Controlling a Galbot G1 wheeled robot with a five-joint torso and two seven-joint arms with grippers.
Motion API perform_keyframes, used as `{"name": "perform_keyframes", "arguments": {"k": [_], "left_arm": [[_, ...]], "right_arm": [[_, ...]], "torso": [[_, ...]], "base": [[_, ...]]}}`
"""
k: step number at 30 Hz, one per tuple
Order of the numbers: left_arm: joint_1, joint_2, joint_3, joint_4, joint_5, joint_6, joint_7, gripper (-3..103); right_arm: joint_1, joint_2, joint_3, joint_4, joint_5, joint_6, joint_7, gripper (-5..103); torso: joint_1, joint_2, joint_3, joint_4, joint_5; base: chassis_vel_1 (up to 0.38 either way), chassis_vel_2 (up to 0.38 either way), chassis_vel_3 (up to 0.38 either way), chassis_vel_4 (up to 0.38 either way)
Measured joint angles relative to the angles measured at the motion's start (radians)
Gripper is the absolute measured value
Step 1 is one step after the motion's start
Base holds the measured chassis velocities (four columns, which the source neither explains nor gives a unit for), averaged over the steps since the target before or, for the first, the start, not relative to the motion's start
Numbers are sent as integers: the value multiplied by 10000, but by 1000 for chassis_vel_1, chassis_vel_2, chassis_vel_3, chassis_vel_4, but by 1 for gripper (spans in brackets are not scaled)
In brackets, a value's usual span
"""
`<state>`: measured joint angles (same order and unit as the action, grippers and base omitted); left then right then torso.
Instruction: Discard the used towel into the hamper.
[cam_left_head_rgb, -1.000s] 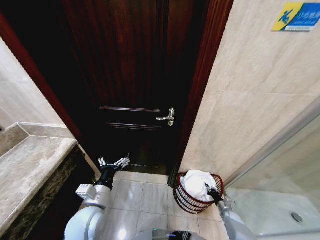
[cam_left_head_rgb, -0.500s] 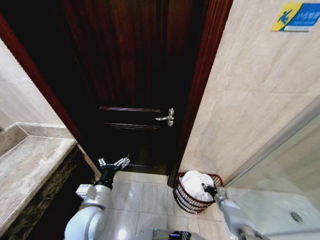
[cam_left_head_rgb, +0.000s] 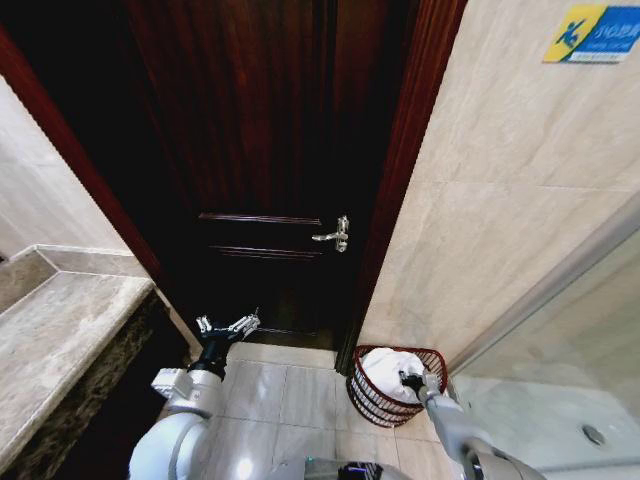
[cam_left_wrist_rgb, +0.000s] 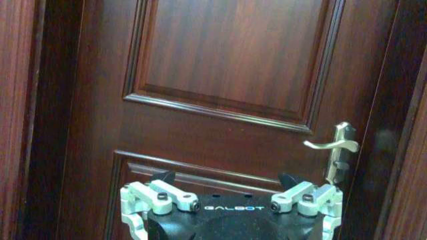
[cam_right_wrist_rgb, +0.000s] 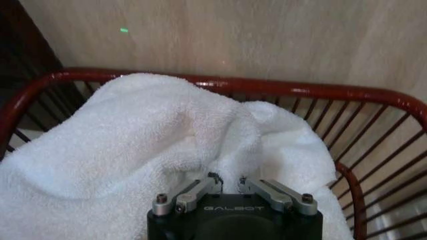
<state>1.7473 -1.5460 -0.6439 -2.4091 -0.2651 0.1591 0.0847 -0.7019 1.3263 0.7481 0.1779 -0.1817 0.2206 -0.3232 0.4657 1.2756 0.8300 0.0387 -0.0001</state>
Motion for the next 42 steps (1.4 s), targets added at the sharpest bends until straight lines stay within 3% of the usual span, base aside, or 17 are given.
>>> {"name": "perform_keyframes", "arguments": {"k": [14,17,29,31,33,36,37,40,42], "left_arm": [[0,1,0,0,0,0,0,100],[0,0,0,0,0,0,0,100],[0,0,0,0,0,0,0,100],[0,0,0,0,1,0,0,100],[0,1,0,0,0,0,0,100],[-1,0,0,0,0,0,0,100],[-1,0,0,0,0,0,0,100],[-1,0,0,0,1,0,0,100],[0,0,0,0,0,0,0,100]], "right_arm": [[405,211,-96,-430,5,-649,683,7],[517,331,-64,-586,3,-1204,1308,7],[224,107,-37,-125,728,-1280,1310,4],[-87,83,-68,432,1089,-1266,1034,14],[-321,78,-84,857,1306,-1261,805,14],[-1730,76,-143,3008,3118,-1099,-229,30],[-1730,76,-143,3008,3118,-1099,-229,30],[-2839,-123,-40,4300,3972,-342,-1441,46],[-3042,-202,-25,4530,4070,-271,-1590,51]], "torso": [[0,0,0,-1,-1],[0,0,0,1,1],[0,0,1,0,5],[0,0,2,0,3],[1,-1,3,-1,4],[1,-1,2,-2,3],[1,-1,2,-2,3],[0,0,0,-3,2],[-1,0,0,-3,0]], "base": [[0,0,0,0],[0,0,0,0],[0,0,0,0],[0,0,0,0],[0,0,0,0],[0,0,0,0],[0,0,0,0],[0,0,0,0],[0,0,0,0]]}}
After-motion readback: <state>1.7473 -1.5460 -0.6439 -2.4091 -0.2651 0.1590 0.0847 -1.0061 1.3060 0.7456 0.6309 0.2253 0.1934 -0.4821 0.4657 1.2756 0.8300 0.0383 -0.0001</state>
